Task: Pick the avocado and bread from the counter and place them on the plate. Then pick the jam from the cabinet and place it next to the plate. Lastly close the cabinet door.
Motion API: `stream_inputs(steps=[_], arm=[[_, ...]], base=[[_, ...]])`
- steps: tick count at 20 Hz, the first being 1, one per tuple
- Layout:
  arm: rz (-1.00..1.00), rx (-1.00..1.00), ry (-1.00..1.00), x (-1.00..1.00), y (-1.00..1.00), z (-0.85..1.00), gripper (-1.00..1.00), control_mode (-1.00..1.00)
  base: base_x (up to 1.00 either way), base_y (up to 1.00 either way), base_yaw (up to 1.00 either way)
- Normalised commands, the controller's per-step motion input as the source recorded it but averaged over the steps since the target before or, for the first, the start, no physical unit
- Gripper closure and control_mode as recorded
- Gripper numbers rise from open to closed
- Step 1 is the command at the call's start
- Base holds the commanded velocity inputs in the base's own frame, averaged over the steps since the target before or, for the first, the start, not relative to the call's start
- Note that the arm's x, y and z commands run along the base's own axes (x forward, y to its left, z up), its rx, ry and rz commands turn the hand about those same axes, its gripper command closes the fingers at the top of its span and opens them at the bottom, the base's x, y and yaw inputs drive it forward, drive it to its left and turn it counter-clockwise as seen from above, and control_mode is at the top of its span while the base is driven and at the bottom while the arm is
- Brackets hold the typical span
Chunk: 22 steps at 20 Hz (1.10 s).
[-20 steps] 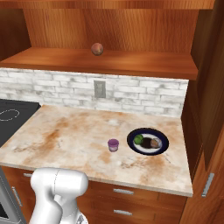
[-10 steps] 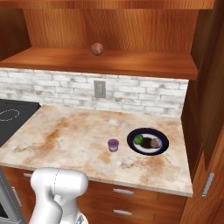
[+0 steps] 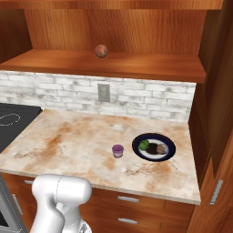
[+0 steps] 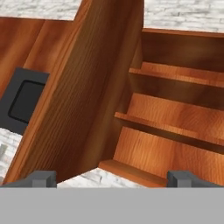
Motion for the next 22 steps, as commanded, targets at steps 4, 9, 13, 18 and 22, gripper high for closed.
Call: stream_inputs(steps=[4, 9, 13, 18, 22], arm=[[0.00, 0.00, 0.00, -0.10, 0.17, 0.00, -1.00, -1.00], [0.00, 0.01, 0.00, -0.05, 0.05, 0.00, -1.00, -1.00], [0.00, 0.00, 0.00, 0.00, 0.00, 0.00, -1.00, -1.00], [0.00, 0.00, 0.00, 0.00, 0.00, 0.00, -1.00, -1.00], [0.00, 0.03, 0.00, -0.20, 0.00, 0.00, -1.00, -1.00]], base=[[0.00, 0.00, 0.00], [0.00, 0.00, 0.00], [0.00, 0.00, 0.00], [0.00, 0.00, 0.00], [0.00, 0.00, 0.00]])
